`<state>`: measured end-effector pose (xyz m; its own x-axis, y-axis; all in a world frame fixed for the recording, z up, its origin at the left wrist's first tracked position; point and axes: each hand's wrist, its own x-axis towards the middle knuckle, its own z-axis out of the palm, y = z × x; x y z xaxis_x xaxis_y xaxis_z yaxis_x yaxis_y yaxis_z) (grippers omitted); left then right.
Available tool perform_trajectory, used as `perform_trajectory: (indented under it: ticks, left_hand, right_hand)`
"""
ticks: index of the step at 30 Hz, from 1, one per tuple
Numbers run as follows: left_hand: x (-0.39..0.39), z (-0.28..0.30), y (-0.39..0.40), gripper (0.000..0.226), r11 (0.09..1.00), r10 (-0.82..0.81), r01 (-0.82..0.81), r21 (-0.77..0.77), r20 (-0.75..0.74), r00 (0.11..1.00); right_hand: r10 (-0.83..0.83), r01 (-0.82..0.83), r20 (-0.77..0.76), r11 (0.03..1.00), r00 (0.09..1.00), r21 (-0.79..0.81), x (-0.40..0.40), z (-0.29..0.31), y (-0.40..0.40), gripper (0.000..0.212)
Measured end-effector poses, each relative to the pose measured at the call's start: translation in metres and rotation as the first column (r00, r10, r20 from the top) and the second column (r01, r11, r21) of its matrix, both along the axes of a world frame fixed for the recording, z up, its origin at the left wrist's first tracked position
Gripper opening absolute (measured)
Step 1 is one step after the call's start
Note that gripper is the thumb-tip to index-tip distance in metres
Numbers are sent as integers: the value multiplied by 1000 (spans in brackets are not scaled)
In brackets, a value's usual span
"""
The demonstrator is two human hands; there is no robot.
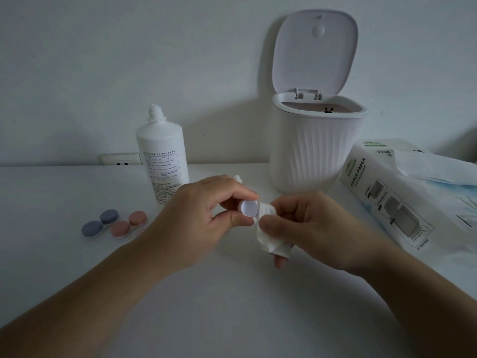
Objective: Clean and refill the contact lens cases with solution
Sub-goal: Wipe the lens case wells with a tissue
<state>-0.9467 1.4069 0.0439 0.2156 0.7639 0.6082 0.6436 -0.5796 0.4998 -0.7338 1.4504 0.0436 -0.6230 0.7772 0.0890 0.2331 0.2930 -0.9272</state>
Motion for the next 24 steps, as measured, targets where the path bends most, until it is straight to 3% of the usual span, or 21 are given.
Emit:
perform_trajectory:
  ticks: [3,9,14,18,24]
  left_hand:
    - [0,1,2,25,1000,-14,14,-4,-34,999]
    - [5,-1,-2,20,999,50,-51,2,130,990]
    - [8,-7,-2,20,989,81,-47,-142,245,966]
    - [7,-6,0,28,942,73,67,-329,395,916]
    - [8,-2,0,35,860,45,269,-433,590,806]
  right_hand:
    - [-17,17,-9,1000,1000,-7,-1,-2,0,26]
    - [-127,162,-208,973,970,162,-4,-3,1,18]
    - [-258,332,-384,933,886,138,-5,-2,4,17]
    - [-304,368,-373,923,876,111,-2,-2,8,17]
    - [-232,282,-289,948,929,145,-4,-3,4,23]
